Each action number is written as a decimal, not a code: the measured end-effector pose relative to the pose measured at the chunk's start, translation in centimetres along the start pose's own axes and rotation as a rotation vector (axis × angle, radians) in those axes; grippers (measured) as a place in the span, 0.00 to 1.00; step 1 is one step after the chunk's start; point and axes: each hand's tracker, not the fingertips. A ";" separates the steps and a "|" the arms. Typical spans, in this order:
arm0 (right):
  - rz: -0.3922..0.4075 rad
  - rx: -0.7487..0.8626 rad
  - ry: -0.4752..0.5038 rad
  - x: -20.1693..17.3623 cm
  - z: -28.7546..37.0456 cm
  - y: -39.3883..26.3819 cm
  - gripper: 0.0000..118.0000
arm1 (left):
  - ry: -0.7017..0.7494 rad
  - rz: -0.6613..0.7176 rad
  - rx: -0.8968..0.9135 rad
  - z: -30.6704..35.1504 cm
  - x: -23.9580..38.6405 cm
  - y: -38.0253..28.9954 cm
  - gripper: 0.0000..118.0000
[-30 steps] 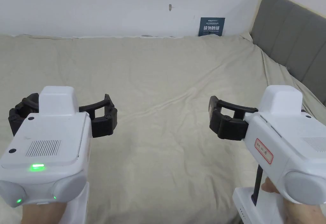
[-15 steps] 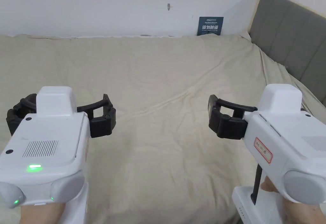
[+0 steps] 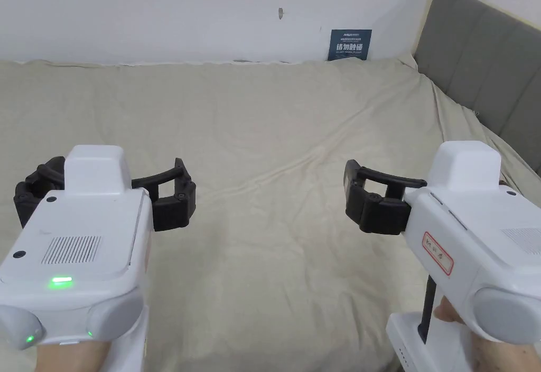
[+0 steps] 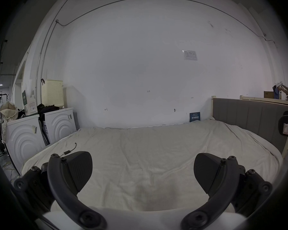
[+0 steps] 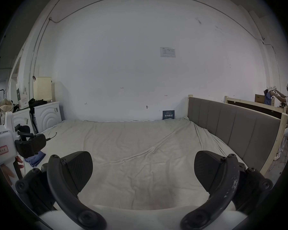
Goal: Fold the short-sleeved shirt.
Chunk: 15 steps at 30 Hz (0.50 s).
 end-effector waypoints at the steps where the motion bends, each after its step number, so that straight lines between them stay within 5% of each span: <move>1: 0.000 0.001 -0.001 0.0 0.0 0.0 1.00 | 0.000 0.001 -0.001 0.0 0.0 0.0 1.00; 15: 0.006 -0.006 -0.001 -0.2 -0.2 -0.2 1.00 | 0.001 0.005 -0.008 -0.2 -0.1 -0.5 1.00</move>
